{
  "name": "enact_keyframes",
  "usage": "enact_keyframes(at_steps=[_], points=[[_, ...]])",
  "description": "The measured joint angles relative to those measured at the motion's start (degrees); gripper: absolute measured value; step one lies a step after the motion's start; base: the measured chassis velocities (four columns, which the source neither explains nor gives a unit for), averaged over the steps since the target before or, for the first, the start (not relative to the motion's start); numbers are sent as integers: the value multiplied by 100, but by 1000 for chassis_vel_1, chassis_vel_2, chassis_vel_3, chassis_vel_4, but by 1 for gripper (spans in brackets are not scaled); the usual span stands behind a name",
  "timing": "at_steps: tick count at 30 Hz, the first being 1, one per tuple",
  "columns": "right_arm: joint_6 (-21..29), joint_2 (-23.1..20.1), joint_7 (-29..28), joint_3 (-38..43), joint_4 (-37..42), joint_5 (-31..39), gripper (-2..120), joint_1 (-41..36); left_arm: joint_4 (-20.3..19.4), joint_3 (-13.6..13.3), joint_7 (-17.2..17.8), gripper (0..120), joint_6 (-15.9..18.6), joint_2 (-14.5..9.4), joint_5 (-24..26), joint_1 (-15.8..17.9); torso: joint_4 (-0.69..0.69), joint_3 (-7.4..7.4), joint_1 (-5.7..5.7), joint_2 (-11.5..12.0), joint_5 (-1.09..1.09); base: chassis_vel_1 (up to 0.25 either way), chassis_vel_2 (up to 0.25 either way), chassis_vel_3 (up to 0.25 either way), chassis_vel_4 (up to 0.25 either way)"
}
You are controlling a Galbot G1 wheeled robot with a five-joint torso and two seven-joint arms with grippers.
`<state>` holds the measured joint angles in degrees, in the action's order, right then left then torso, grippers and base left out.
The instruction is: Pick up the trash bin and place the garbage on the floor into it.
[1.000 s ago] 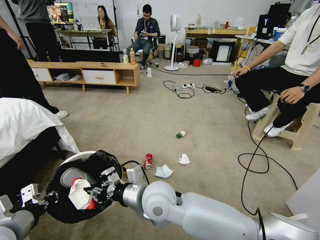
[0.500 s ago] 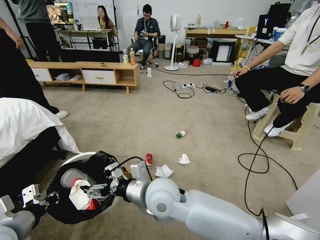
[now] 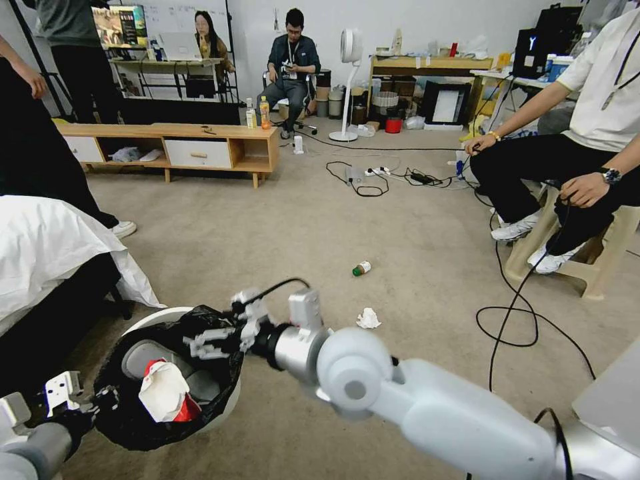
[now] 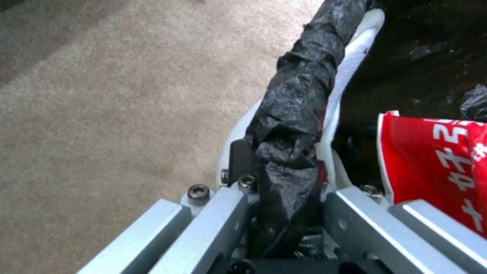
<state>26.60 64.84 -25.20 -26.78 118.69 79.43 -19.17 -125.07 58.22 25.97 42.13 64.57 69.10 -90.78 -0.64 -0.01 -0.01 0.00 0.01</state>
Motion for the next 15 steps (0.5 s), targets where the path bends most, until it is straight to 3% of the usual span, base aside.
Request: enact_keyframes(at_steps=[7, 12, 15], points=[[27, -210, -41, 443, 265, 118, 100, -94, 21, 1, 0, 1, 0, -2, -4, 1, 2, 0, 0, 0, 0, 0, 0, 0, 0], [-22, -712, -17, 1109, 577, 35, 100, -498, 41, -1, -3, 1, 0, 0, -59, 4, 0, 0, 0, 0, 0, 0, 0, 0, 0], [-44, -799, 7, 1297, 623, -29, 100, -619, 47, -1, -18, 1, 0, 4, -100, 4, 0, 0, 0, 0, 0, 0, 0, 0, 0]])
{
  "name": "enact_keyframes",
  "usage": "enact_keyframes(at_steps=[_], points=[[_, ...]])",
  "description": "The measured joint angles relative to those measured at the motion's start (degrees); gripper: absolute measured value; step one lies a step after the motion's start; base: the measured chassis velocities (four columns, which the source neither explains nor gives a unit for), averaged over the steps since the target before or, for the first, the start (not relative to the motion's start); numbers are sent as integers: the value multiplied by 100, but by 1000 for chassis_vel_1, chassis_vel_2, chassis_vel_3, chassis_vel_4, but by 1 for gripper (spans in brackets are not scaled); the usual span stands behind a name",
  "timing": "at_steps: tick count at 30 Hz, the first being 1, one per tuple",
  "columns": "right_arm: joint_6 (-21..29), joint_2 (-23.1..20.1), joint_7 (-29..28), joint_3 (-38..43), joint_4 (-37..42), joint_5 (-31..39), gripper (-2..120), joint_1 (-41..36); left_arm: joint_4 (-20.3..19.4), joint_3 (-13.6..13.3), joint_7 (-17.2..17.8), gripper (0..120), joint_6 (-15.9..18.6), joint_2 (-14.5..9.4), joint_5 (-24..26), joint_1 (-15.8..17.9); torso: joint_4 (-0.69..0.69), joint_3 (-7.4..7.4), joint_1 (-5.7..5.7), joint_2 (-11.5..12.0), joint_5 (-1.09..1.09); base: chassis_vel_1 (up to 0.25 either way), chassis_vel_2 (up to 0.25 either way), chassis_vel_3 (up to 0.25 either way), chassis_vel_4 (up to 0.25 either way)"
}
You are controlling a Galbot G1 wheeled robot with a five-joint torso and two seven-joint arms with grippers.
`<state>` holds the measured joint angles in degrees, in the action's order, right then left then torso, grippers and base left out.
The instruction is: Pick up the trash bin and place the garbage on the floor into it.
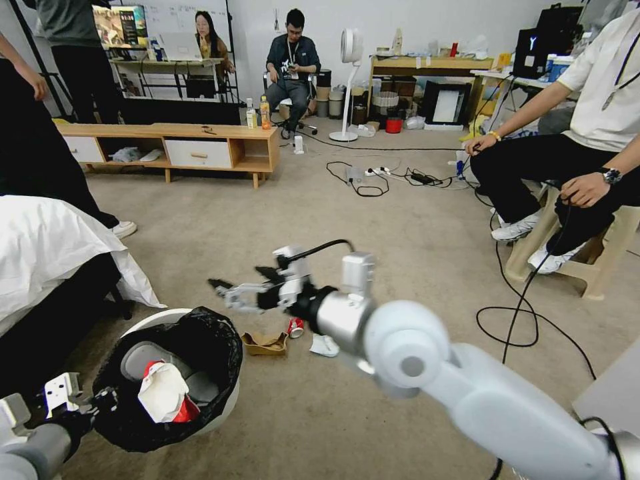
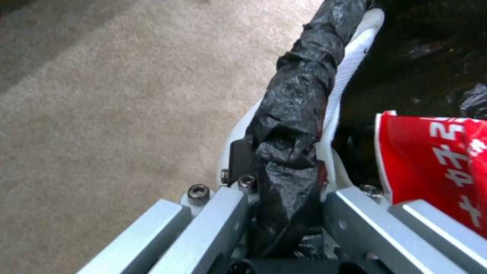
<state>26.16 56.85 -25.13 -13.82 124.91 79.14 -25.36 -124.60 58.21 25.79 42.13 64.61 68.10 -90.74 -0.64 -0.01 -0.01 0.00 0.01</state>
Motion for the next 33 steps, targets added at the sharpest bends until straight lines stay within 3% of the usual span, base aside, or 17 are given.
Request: enact_keyframes(at_steps=[3, 9, 11, 17, 18, 21, 24, 28, 32, 33], points=[[-232, -253, 148, 982, 106, -518, 100, -584, 9, 40, -58, 1, 0, 19, -145, -26, 2, 0, 0, 0, 0, 0, 0, 0, 0], [-477, -417, 305, 1810, 209, -1068, 100, -1122, 11, 83, -83, 1, 0, 30, -243, -70, 2, 0, 0, 0, 0, 0, 0, 0, 0], [-780, -508, 411, 2376, 302, -1686, 100, -1687, 13, 116, -94, 1, 0, 53, -311, -92, 1, 0, 0, 0, 1, 0, 0, 0, 0], [-1353, -604, 563, 3464, 475, -2664, 100, -2949, -13, 151, -155, 1, 0, 191, -517, -192, -1, 0, 0, 0, -1, 0, 0, 0, 0], [-1353, -604, 563, 3464, 475, -2664, 100, -2949, -13, 151, -155, 1, 0, 191, -517, -192, -1, 0, 0, 0, -1, 0, 0, 0, 0], [-1930, -523, 470, 3689, 505, -3800, 100, -3550, -157, 261, -224, 1, 0, 384, -696, -355, 1, 0, 0, 0, 0, 0, 0, 0, 0], [-2060, -420, 388, 3757, 596, -4364, 100, -3972, -257, 328, -251, 1, 0, 518, -801, -437, 6, 0, 0, 0, 0, 0, 0, 0, 0], [-2144, -320, 353, 3870, 690, -4837, 100, -4480, -308, 344, -280, 1, 0, 602, -897, -470, -2, 0, 0, 0, 0, 0, 0, 0, 0], [-2154, -312, 351, 3879, 697, -4880, 100, -4531, -310, 346, -284, 1, 0, 609, -904, -471, -2, 0, 0, 0, 0, 0, 0, 0, 0], [-2195, -183, 320, 3937, 820, -5240, 100, -5027, -343, 376, -320, 1, 0, 738, -998, -496, 1, 0, 0, 0, -1, 0, 0, 0, 0]])
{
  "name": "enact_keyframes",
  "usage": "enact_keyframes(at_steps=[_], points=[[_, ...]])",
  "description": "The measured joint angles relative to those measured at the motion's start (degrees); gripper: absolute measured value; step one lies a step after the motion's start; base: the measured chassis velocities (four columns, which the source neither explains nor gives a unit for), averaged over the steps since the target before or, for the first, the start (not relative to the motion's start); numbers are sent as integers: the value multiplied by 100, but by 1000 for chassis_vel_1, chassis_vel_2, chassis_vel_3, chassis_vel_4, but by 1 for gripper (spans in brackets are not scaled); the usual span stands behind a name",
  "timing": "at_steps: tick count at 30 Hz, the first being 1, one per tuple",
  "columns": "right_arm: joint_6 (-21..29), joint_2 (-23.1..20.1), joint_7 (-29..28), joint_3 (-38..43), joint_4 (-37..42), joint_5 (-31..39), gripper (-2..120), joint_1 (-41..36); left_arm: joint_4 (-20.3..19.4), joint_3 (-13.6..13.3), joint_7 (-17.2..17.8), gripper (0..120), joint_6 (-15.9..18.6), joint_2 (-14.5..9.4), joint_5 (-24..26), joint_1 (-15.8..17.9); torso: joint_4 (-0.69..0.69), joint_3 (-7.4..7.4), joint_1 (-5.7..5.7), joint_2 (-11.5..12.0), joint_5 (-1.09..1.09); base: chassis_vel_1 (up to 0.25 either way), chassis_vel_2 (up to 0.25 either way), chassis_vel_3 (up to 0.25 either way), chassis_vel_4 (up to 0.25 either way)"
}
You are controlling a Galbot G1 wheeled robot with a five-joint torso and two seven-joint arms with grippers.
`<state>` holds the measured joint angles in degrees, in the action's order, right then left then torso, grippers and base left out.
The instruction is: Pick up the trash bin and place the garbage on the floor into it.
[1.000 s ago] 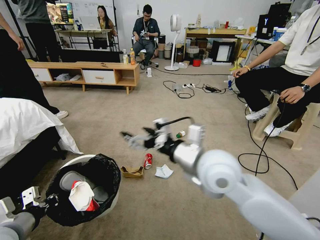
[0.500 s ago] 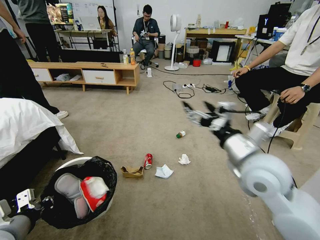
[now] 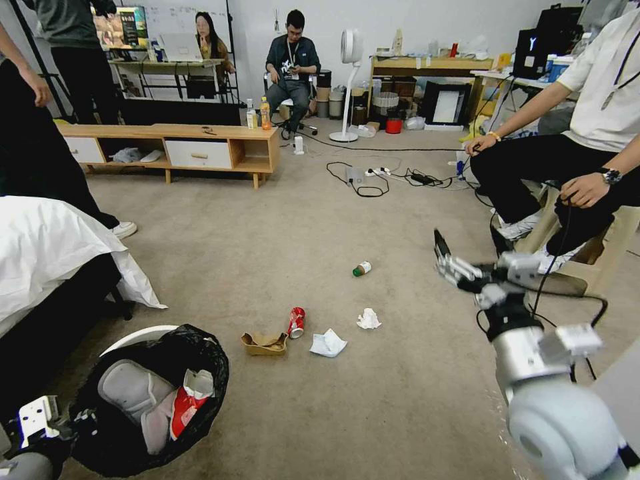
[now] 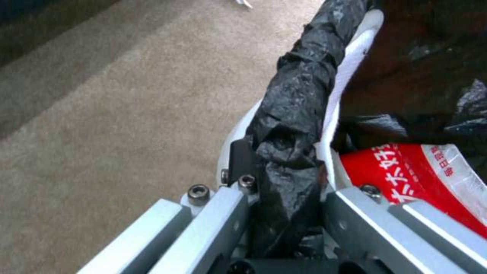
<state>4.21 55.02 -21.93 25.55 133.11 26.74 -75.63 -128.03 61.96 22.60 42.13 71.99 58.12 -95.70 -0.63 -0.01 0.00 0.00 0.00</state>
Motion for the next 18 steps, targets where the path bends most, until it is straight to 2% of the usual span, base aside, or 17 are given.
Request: enact_keyframes(at_steps=[2, 5, 7, 9, 12, 18], points=[[-25, 200, -23, -13, 53, -381, 100, -275, -32, 41, -41, 1, 0, 124, -96, -30, 1, 0, 0, 0, -1, 0, 0, 0, 0], [-61, 288, -18, -18, 53, -578, 100, -366, -43, 49, -53, 1, 0, 156, -119, -36, 2, 0, 0, 0, 0, 0, 0, 0, 0], [-261, 536, 54, -40, 32, -1239, 100, -669, -71, 52, -68, 1, 0, 215, -146, -40, 0, 0, 0, 0, 0, 0, 0, 0, 0], [-343, 605, 80, -52, 16, -1427, 100, -793, -78, 48, -70, 1, 0, 230, -154, -39, 0, 0, 0, 0, -1, 0, 0, 0, 0], [-437, 701, 129, -65, 6, -1645, 100, -946, -79, 27, -90, 1, 0, 248, -199, -34, 1, 0, 0, 0, 0, 0, 0, 0, 0], [-477, 745, 315, -46, -7, -1645, 100, -1052, -78, -12, -161, 1, 0, 295, -312, -12, 0, 0, 0, 0, 0, 0, 0, 0, 0]])
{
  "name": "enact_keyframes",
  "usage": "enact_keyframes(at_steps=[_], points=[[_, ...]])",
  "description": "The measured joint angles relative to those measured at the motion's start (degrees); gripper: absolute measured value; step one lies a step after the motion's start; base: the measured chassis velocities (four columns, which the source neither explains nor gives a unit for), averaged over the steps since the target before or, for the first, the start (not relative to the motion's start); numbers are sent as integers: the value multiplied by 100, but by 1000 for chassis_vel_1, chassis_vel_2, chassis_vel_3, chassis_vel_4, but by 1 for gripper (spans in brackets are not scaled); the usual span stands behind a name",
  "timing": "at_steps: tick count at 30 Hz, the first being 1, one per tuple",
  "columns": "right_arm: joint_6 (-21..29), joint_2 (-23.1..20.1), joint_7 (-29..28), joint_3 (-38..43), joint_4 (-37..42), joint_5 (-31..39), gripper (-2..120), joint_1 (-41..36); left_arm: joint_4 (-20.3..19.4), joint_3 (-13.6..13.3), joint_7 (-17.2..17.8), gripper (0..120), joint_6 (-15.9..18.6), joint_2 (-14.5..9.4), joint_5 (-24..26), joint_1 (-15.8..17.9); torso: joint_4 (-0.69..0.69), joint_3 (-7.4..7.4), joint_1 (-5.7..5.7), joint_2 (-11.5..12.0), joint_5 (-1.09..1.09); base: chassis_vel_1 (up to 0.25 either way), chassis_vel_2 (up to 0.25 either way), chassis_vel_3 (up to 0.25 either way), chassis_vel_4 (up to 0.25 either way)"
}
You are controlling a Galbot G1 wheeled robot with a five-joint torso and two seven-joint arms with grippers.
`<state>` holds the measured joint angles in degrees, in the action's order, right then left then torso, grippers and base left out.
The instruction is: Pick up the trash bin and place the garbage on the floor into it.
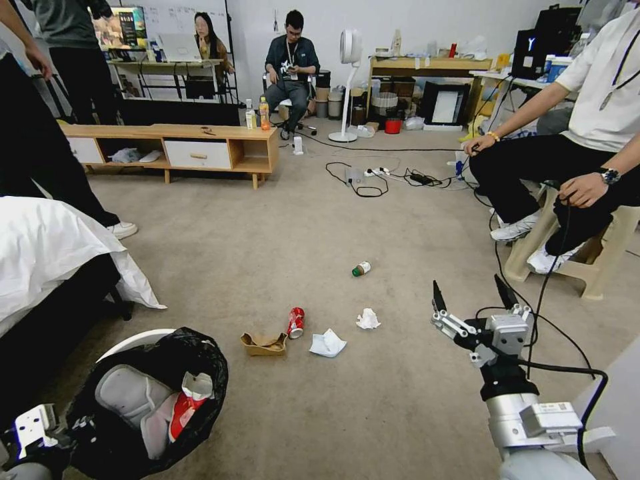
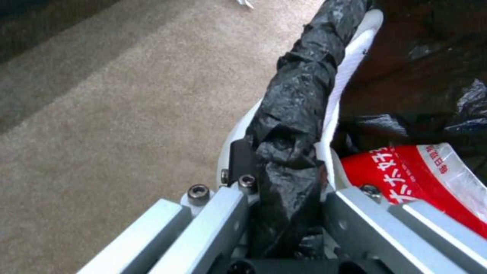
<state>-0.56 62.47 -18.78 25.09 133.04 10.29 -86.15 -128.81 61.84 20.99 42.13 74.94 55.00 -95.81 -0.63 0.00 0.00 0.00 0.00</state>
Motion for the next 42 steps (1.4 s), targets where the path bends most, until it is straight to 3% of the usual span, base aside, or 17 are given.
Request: enact_keyframes(at_steps=[42], points=[[28, 57, -34, 107, -173, 73, 100, 78, -147, -28, -146, 1, 0, 208, -171, -63, 0, 0, 0, 1, 0, 0, 0, 0, 0]])
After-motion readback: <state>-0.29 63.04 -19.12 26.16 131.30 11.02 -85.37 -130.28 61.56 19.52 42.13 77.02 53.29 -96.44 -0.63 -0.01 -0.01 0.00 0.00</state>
